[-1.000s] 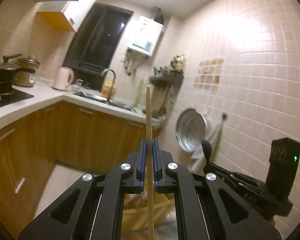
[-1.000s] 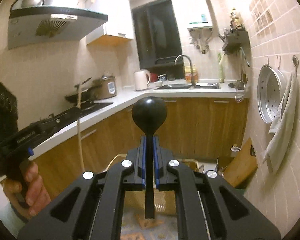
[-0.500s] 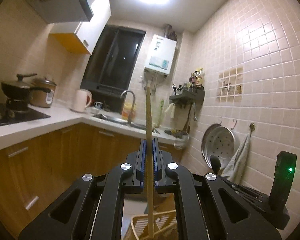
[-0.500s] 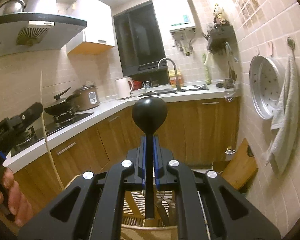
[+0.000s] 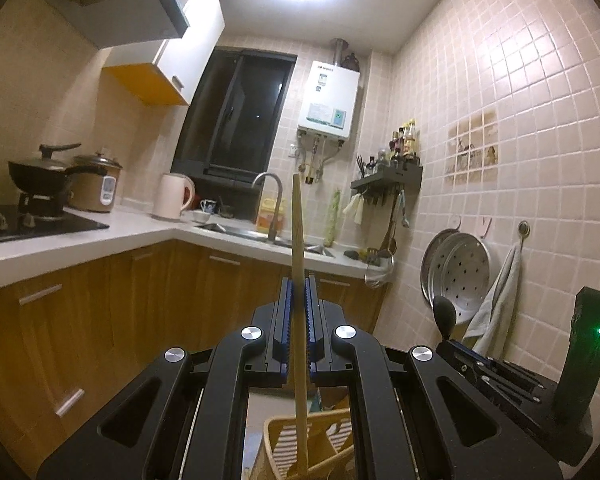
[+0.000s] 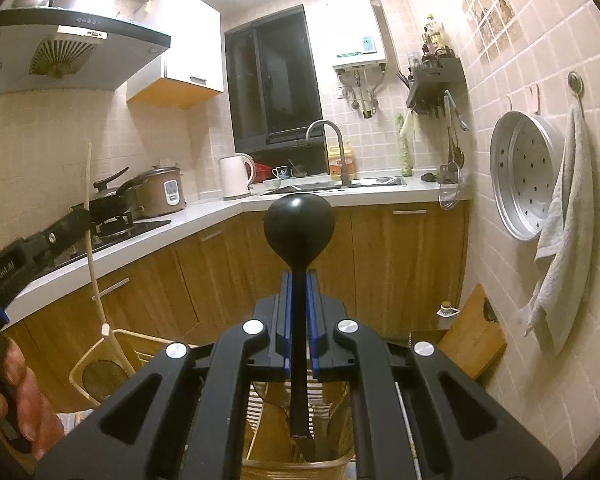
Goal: Organize utensils
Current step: 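Open both tools to drop the chopstick and black spoon into the basket, then lower the left tool and grasp two wooden chopsticks while the right tool grasps one chopstick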
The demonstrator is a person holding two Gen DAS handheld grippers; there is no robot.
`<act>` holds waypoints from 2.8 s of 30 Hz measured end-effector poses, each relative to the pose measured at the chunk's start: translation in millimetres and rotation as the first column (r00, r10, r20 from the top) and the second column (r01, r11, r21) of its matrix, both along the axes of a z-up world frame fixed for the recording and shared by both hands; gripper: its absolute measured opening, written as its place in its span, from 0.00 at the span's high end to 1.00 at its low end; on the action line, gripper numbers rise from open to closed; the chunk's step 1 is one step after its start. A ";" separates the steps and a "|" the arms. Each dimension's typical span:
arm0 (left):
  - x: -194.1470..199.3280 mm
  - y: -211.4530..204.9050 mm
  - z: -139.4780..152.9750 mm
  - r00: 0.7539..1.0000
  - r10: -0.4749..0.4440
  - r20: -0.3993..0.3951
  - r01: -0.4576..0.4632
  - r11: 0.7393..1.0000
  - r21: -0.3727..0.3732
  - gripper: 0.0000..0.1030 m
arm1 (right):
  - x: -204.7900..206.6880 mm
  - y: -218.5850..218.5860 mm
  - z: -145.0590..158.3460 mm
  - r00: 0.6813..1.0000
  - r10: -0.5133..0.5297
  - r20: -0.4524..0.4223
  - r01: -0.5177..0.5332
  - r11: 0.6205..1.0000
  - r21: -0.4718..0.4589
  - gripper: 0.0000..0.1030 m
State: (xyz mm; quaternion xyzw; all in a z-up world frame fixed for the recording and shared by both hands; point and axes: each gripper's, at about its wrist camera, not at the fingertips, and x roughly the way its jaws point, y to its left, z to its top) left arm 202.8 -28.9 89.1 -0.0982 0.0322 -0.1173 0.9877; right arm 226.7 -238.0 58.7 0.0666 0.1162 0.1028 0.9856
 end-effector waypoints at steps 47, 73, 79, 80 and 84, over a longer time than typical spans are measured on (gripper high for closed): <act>-138.9 34.2 -52.5 0.761 -0.244 -0.602 0.308 0.951 0.004 0.67 | -176.5 22.6 -57.1 0.681 -0.018 -0.732 -0.056 0.996 -0.076 0.14; -166.8 -7.7 -154.9 0.405 -0.264 -0.875 0.536 0.844 -0.006 0.69 | -196.8 55.0 -113.9 0.511 -0.044 -0.859 -0.117 0.986 -0.120 0.86; -166.8 -21.6 -154.6 0.408 -0.179 -0.896 0.540 0.838 0.079 0.69 | -205.2 61.1 -114.6 0.533 -0.067 -0.843 -0.144 0.975 -0.168 0.95; -166.9 -24.5 -154.2 0.411 -0.158 -0.898 0.544 0.833 0.102 0.69 | -206.2 57.7 -115.0 0.526 -0.062 -0.849 -0.144 0.977 -0.160 0.95; -169.6 -45.1 -155.0 0.414 -0.077 -0.907 0.605 0.768 0.211 0.60 | -207.5 40.2 -114.6 0.494 -0.065 -0.867 -0.118 0.983 -0.141 0.95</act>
